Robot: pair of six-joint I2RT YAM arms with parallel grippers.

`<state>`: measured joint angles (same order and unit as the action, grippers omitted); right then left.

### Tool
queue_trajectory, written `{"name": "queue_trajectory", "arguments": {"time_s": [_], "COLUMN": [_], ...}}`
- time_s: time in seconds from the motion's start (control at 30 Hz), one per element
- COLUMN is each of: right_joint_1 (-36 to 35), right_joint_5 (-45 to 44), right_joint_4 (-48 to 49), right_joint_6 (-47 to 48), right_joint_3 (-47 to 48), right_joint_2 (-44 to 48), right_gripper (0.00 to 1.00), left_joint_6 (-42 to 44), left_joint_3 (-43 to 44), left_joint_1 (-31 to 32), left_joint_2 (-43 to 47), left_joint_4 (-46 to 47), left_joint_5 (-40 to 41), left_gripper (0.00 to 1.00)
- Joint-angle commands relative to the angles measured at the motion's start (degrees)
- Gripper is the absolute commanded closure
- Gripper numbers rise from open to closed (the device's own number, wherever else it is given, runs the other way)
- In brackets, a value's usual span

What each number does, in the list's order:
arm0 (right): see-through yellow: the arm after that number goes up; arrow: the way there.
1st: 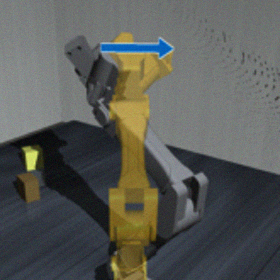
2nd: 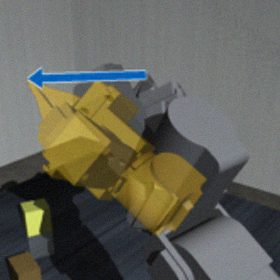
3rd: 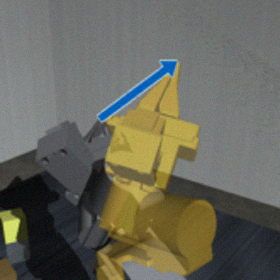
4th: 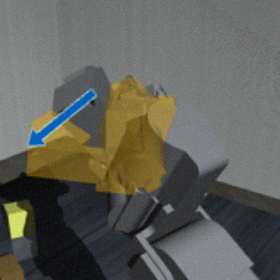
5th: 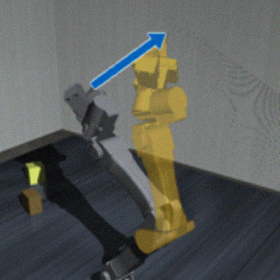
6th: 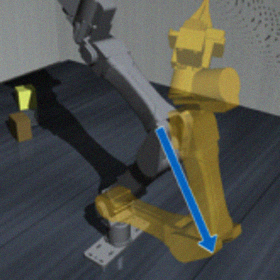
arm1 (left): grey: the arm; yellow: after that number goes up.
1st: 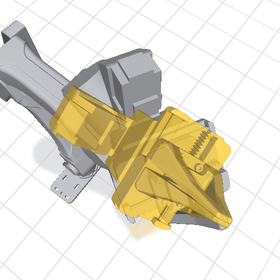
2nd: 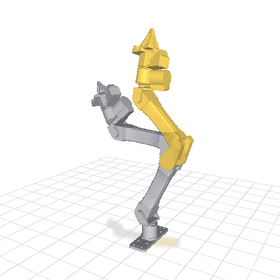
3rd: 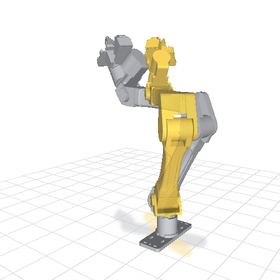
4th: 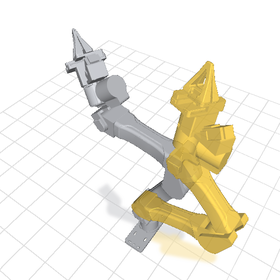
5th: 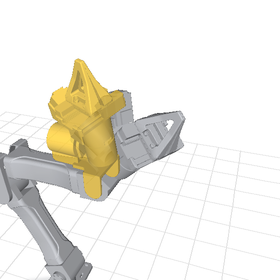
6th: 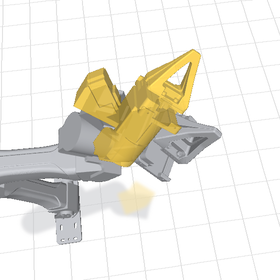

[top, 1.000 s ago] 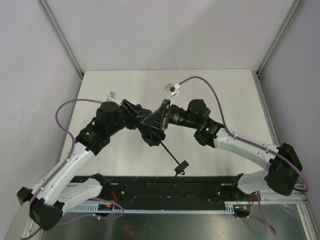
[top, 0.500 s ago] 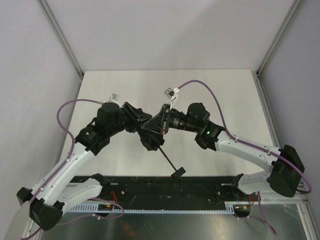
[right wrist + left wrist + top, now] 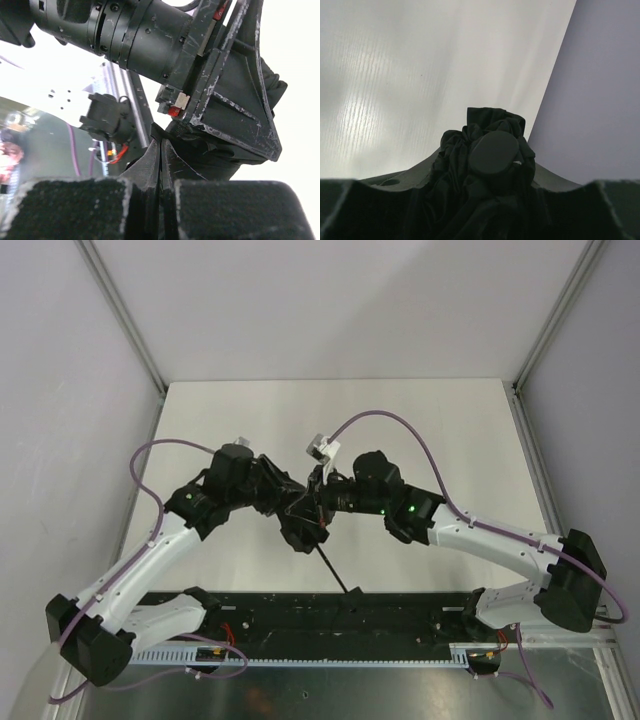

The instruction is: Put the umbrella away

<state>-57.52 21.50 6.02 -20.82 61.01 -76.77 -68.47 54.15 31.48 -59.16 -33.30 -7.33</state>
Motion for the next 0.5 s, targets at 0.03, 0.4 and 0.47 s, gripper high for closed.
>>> {"name": "queue_trajectory", "arguments": {"time_s": [0.03,0.4,0.47], "right_joint_1": [-5.18,-13.29,-13.84], "right_joint_5": [-0.88,-12.63,-12.45], "right_joint_4": [-6.67,-24.01,-24.91], "right_joint_6": [12.53,30.62,29.44], "right_joint_3": [6.46,10.10,9.83], "right_joint_2": [-0.42,-11.37,-11.60], "right_gripper": [1.00,0.99,0.94], "left_joint_6": [-3.06,-7.26,-7.35], "left_joint_3": [2.43,2.46,2.19], "left_joint_1": [-1.91,-4.95,-6.31], "left_joint_2": [1.44,3.20,4.28], "left_joint_4": [7.38,9.16,9.33], "left_joint_5": [0.26,-8.33,-8.29], "left_gripper": [1.00,1.00,1.00]}}
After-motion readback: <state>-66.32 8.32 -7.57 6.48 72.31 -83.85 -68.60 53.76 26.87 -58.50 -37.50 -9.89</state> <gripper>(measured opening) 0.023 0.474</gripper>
